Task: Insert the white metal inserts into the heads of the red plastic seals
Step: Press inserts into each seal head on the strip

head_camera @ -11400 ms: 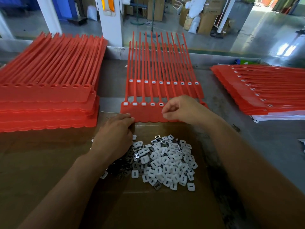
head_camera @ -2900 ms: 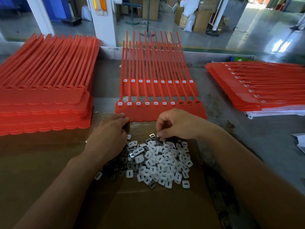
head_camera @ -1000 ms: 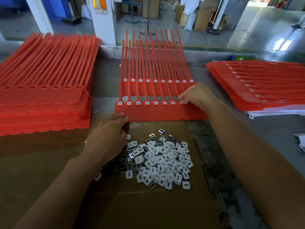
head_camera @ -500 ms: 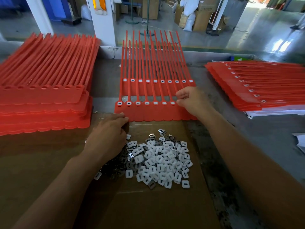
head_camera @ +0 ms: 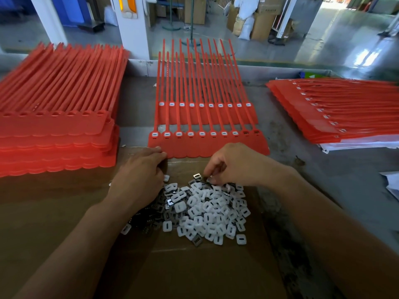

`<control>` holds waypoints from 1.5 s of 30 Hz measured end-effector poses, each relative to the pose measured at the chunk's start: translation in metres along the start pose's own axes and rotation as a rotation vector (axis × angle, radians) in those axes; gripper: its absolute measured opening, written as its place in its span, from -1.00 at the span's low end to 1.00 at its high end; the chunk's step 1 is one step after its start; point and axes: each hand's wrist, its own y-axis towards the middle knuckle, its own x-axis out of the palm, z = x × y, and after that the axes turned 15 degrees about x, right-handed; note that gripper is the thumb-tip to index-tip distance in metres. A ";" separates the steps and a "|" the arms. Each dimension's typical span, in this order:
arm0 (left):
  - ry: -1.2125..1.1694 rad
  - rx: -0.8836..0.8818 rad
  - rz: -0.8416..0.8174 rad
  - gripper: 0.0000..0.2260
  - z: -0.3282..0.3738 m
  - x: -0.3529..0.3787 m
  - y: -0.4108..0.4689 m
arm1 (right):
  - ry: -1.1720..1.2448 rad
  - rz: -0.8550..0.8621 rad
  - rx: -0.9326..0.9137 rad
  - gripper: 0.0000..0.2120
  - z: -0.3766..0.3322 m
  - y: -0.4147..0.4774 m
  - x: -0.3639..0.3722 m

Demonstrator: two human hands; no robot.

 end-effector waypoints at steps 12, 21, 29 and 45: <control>0.007 -0.001 -0.022 -0.60 0.002 -0.002 -0.001 | -0.026 0.010 -0.033 -0.87 0.003 0.002 0.007; 0.000 -0.008 -0.023 -0.59 0.002 -0.003 0.000 | 0.107 -0.008 -0.041 -0.86 0.007 0.001 0.005; -0.011 -0.005 -0.012 -0.60 0.000 -0.001 0.000 | 0.206 0.090 -0.039 -0.81 0.010 0.000 0.005; -0.013 -0.003 -0.012 -0.59 0.001 -0.002 0.000 | 0.007 0.134 -0.021 -0.75 -0.002 -0.013 0.012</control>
